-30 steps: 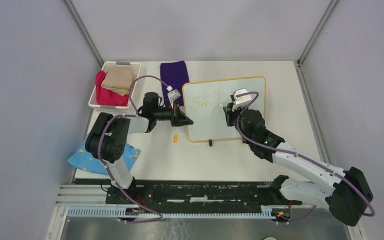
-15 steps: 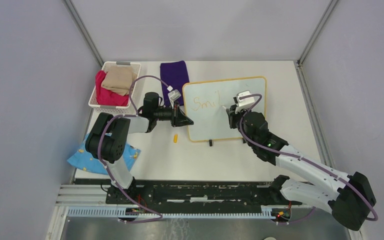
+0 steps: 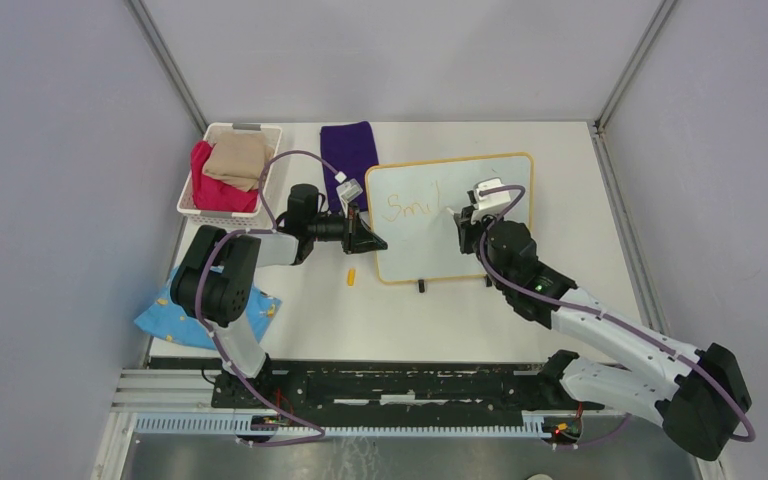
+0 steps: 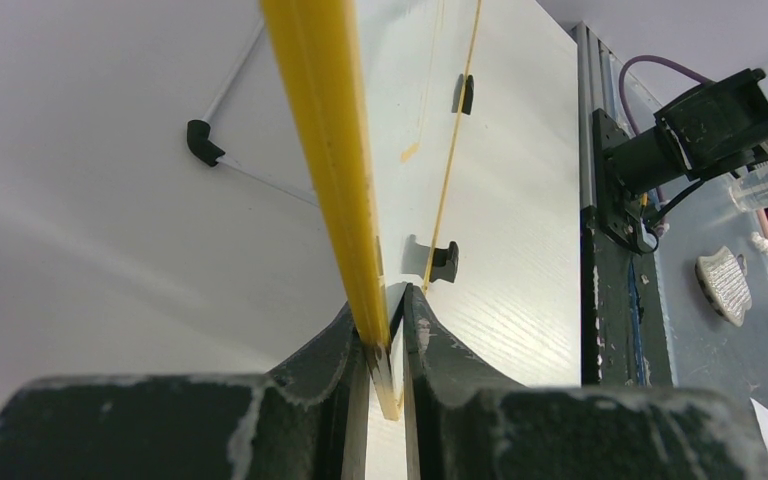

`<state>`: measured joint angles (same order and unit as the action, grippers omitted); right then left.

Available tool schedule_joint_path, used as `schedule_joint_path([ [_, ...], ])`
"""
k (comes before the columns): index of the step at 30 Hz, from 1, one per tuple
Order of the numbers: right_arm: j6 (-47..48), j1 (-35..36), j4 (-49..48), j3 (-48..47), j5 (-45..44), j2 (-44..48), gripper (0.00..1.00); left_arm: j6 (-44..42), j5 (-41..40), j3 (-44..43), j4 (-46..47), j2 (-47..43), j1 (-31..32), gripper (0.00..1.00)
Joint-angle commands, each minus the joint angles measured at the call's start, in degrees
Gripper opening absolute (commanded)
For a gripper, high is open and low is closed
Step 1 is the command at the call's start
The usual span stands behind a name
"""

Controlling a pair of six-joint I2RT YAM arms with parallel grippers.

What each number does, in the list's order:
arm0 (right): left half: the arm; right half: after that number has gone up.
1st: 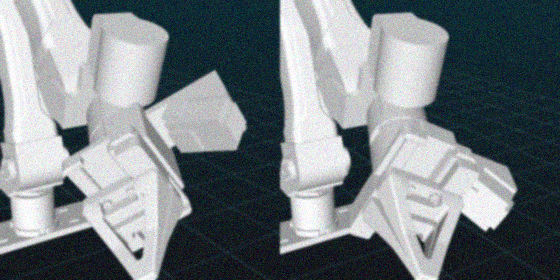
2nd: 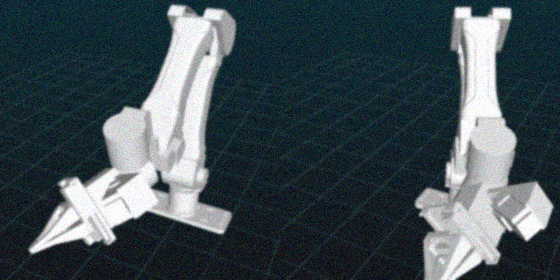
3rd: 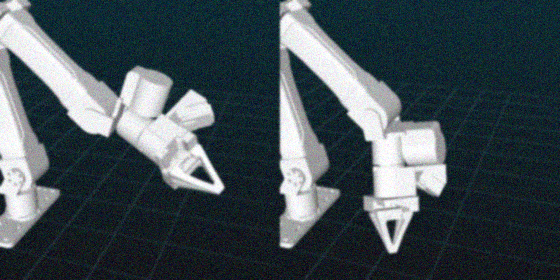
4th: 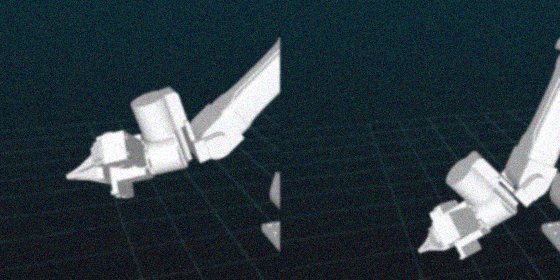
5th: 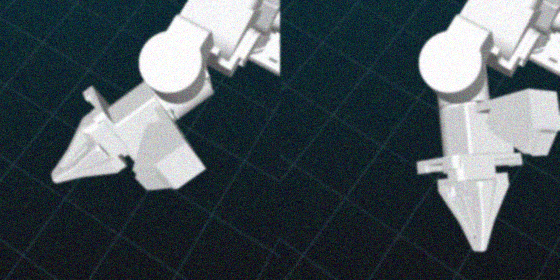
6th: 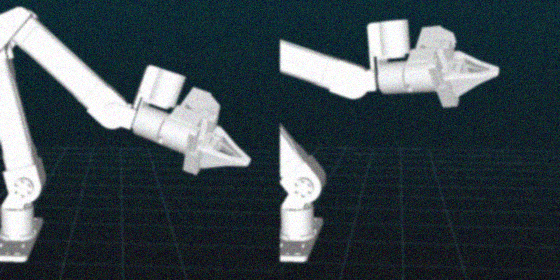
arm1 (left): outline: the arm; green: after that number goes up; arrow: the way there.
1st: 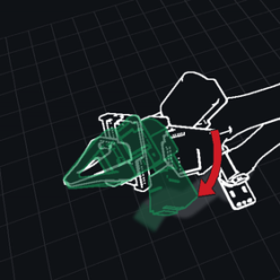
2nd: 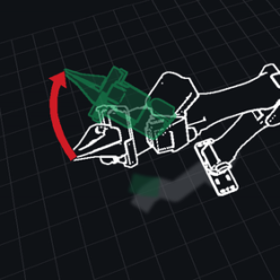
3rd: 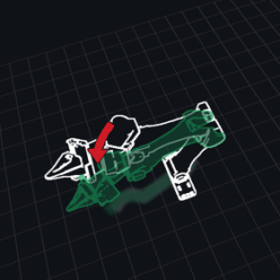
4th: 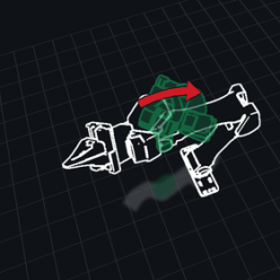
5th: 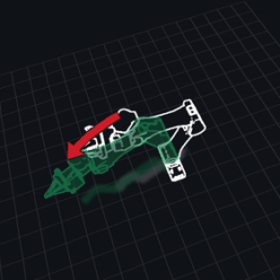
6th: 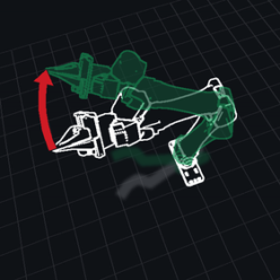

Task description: Write a sentence on the whiteboard

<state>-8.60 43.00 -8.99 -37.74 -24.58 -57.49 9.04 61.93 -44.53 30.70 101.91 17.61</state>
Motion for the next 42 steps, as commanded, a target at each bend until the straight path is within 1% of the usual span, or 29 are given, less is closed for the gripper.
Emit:
schedule_joint_path([
  [1, 1.0, -0.3, -1.9, -2.7, -1.9, -1.1, 0.00, -7.5, -8.8, 1.8, -8.7, 2.8, 2.7, 0.02],
  [11, 0.6, -1.3, -0.3, -1.2, -5.7, 0.4, 0.00, -7.5, -8.9, 1.7, -8.7, 2.9, 2.8, 0.02],
  [18, 1.1, -2.1, 0.3, -2.0, -6.3, 0.9, 0.00, -7.6, -8.9, 1.7, -8.8, 2.8, 2.8, 0.02],
  [31, 1.9, -2.2, -0.8, -5.4, -2.9, -1.6, 0.00, -8.1, -9.1, 1.6, -9.4, 2.9, 3.0, 0.02],
  [42, 0.4, -2.2, -0.8, -2.5, 0.5, -1.5, 0.00, -8.2, -9.4, 1.4, -9.8, 3.1, 3.0, 0.02],
])
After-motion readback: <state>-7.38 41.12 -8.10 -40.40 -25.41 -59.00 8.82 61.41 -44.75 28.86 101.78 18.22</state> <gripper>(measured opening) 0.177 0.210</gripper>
